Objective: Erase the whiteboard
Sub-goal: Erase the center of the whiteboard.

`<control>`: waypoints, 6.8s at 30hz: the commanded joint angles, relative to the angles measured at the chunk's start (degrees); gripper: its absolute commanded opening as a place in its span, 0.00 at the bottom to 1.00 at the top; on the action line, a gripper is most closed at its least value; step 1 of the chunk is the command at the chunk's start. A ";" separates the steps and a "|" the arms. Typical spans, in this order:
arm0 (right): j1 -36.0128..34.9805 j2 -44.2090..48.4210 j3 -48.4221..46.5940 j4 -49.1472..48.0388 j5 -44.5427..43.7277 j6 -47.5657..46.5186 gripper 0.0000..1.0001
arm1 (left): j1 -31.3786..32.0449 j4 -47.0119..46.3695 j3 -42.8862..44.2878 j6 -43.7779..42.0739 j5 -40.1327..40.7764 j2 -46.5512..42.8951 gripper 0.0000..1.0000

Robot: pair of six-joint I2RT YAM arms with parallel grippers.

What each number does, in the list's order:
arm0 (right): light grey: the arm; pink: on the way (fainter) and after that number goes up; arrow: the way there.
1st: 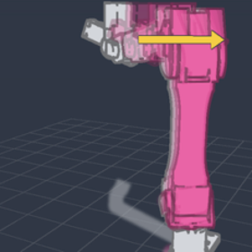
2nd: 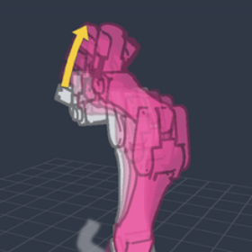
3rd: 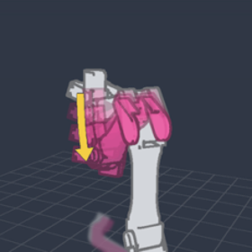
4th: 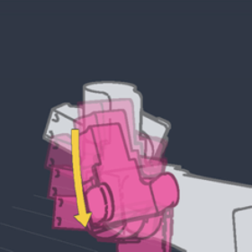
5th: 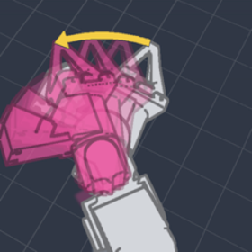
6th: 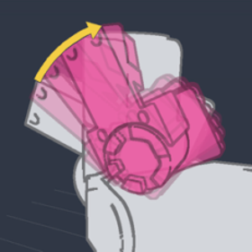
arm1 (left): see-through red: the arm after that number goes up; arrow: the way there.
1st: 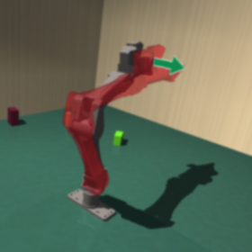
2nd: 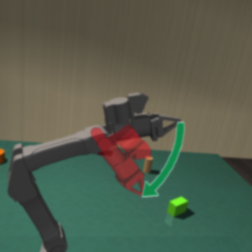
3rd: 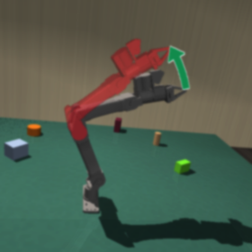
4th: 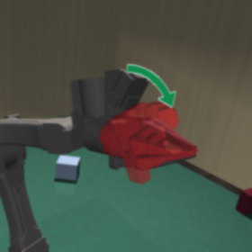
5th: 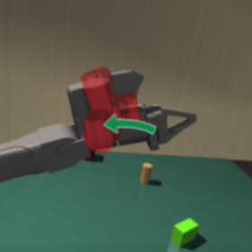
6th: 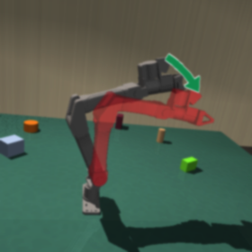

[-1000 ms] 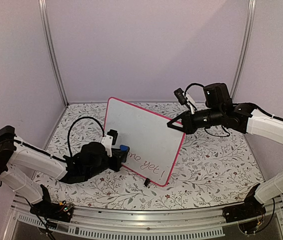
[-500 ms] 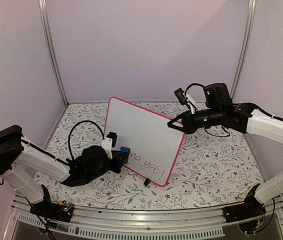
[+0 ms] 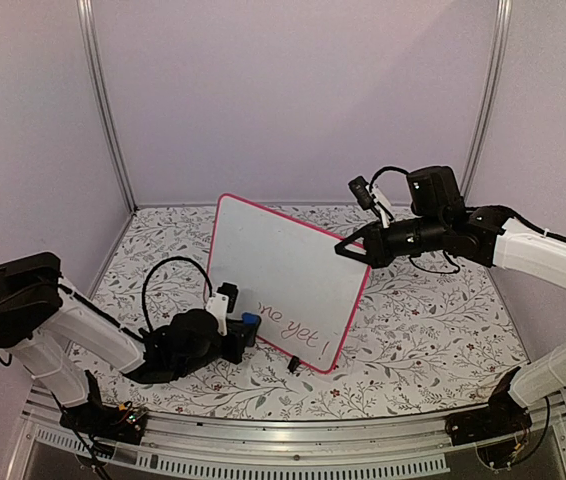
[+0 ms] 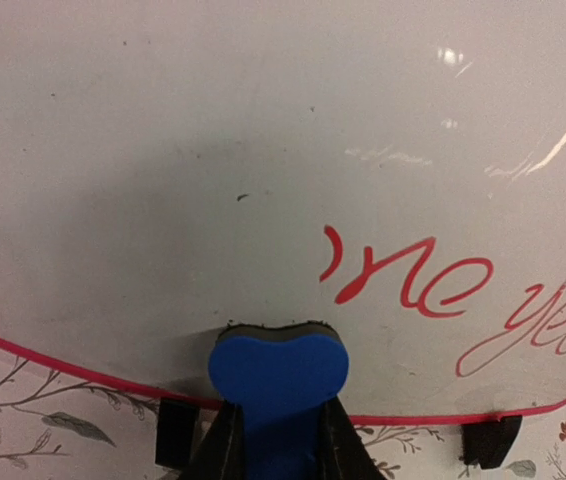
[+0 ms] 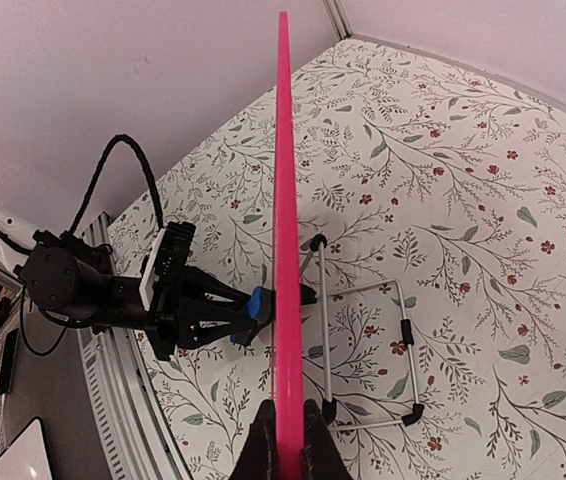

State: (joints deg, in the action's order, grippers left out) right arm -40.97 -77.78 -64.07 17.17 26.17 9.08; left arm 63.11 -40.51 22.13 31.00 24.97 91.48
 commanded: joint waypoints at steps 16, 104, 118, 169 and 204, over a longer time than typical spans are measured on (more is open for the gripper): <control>-1.39 -0.95 0.98 4.44 3.53 -4.16 0.00 | -3.80 8.80 6.77 -7.87 0.84 -9.09 0.05; -1.39 -1.06 1.06 4.38 3.49 -4.16 0.00 | 1.18 5.73 3.90 -1.69 0.43 0.96 0.04; -1.39 -0.84 1.03 4.45 3.52 -4.16 0.00 | 2.44 6.49 1.62 0.48 1.09 1.07 0.04; -1.39 -0.40 0.98 4.63 3.27 -4.07 0.00 | 2.15 20.97 9.09 -7.44 2.81 -11.98 0.04; -1.37 -0.88 1.07 4.37 3.36 -4.17 0.00 | -1.50 12.45 8.95 -6.36 -4.06 -2.75 0.03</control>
State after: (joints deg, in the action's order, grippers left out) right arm -40.80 -77.76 -64.07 17.54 26.02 9.30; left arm 61.84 -27.81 32.71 23.05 24.93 86.63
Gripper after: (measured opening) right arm 0.038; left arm 0.187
